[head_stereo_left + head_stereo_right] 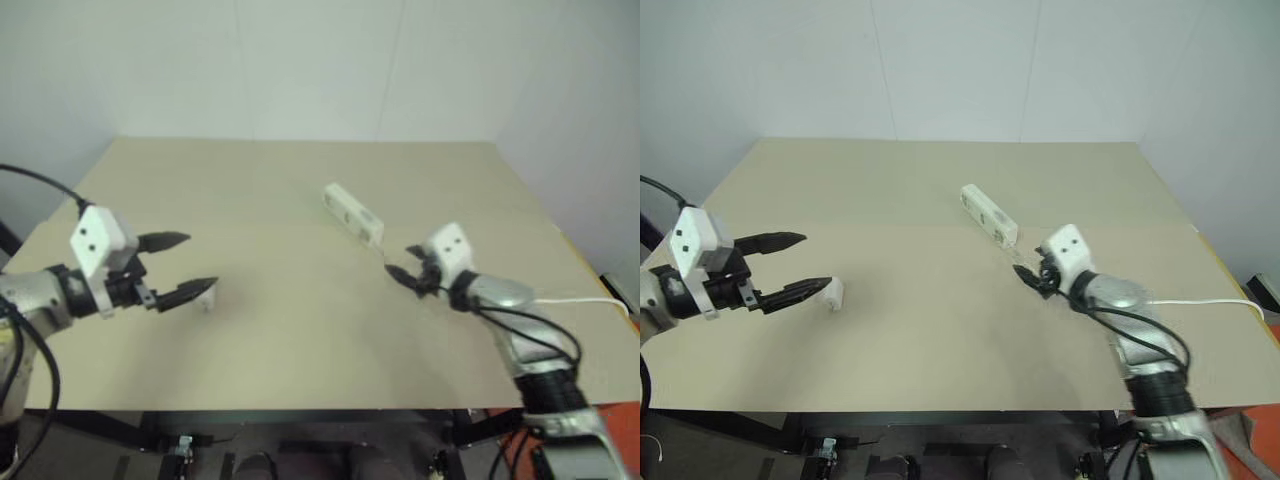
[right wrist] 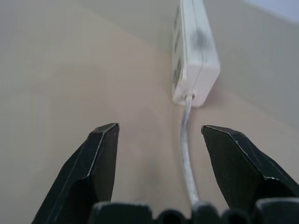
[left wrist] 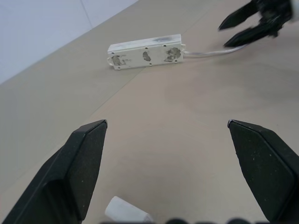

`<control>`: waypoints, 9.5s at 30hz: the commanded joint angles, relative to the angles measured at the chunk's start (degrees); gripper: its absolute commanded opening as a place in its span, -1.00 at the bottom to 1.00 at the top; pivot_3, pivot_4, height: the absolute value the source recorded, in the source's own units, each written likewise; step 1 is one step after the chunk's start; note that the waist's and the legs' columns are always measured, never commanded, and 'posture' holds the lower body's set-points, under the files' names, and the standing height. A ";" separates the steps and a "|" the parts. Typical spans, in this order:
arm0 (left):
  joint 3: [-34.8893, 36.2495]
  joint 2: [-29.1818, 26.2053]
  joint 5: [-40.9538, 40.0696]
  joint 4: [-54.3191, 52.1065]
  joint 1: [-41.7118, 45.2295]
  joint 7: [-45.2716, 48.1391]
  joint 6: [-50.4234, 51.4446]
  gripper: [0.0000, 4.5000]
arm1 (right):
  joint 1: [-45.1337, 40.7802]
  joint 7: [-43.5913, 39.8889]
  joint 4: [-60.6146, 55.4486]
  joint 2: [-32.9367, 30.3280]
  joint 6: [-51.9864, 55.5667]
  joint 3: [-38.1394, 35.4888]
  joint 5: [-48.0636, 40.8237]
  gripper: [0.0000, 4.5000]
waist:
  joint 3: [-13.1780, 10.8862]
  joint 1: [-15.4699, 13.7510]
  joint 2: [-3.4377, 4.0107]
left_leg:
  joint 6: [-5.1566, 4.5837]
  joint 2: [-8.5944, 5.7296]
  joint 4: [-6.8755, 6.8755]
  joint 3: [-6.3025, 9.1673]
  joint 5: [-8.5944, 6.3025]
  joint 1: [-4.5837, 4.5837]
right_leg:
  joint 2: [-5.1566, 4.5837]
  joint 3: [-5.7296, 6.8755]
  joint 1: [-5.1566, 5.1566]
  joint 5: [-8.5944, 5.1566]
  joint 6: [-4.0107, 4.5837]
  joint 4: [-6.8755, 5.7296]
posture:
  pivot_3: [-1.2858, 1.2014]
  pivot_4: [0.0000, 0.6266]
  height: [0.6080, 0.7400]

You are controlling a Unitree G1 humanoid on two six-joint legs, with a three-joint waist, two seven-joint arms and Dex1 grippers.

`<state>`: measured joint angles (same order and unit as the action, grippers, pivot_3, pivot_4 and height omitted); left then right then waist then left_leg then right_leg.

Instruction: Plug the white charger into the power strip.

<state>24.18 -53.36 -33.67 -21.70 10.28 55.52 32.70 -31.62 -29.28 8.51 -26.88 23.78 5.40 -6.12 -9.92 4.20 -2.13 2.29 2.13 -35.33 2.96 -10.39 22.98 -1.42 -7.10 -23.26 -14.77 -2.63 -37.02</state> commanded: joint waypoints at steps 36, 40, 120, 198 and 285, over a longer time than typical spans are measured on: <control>-0.70 0.31 -1.07 -0.59 0.38 0.32 -1.69 1.00 | -13.08 10.20 26.28 10.82 -7.84 -0.53 8.00 0.76 | 0.01 1.61 0.00 | 0.00 0.02 0.04 0.05 0.00 -0.01 | 0.02 0.05 0.03 0.14 0.23 -0.04 | 0.03 -0.52 1.00; -1.02 0.52 -0.96 -0.53 0.46 0.40 -1.82 1.00 | -15.92 8.82 30.96 12.30 -5.48 -1.78 6.01 0.44 | 0.01 1.76 -0.01 | 0.00 0.04 0.04 0.05 0.00 -0.06 | 0.03 0.04 0.05 0.16 0.27 -0.07 | 0.03 -0.52 1.00; -3.17 -0.14 -3.01 -0.27 3.95 1.24 -1.36 1.00 | 2.08 -36.76 22.79 10.63 -34.07 8.34 -4.52 0.58 | -0.10 1.60 -0.02 | -0.07 0.21 0.01 0.05 0.04 -0.72 | 0.18 0.08 0.73 -0.07 0.04 -0.06 | 0.03 -0.52 1.00; -52.79 23.30 63.20 97.64 83.23 14.02 20.36 1.00 | -3.36 -52.91 27.60 5.60 -39.88 8.75 -3.29 0.52 | -0.37 2.93 0.11 | -0.34 -0.17 -0.53 0.40 -0.10 0.18 | 0.05 0.18 0.07 -0.18 -0.39 -0.57 | 0.03 -0.52 1.00; -66.63 -2.24 54.49 30.56 47.13 35.81 12.34 -0.24 | 2.29 -48.56 21.52 6.00 -37.12 9.19 -2.82 0.52 | -0.28 1.99 0.11 | -0.29 -0.07 -0.56 0.28 -0.08 -0.25 | 0.13 0.06 0.23 -0.22 -0.31 -0.91 | 0.03 -0.52 1.00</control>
<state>-43.92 -55.03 19.19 10.36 57.19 91.81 44.86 -30.33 -77.20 30.09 -20.72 -14.36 12.76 -10.43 -10.19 6.19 -2.01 2.00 2.06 -35.89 3.24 -10.46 22.74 -1.29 -7.03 -23.03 -14.98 -2.94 -37.93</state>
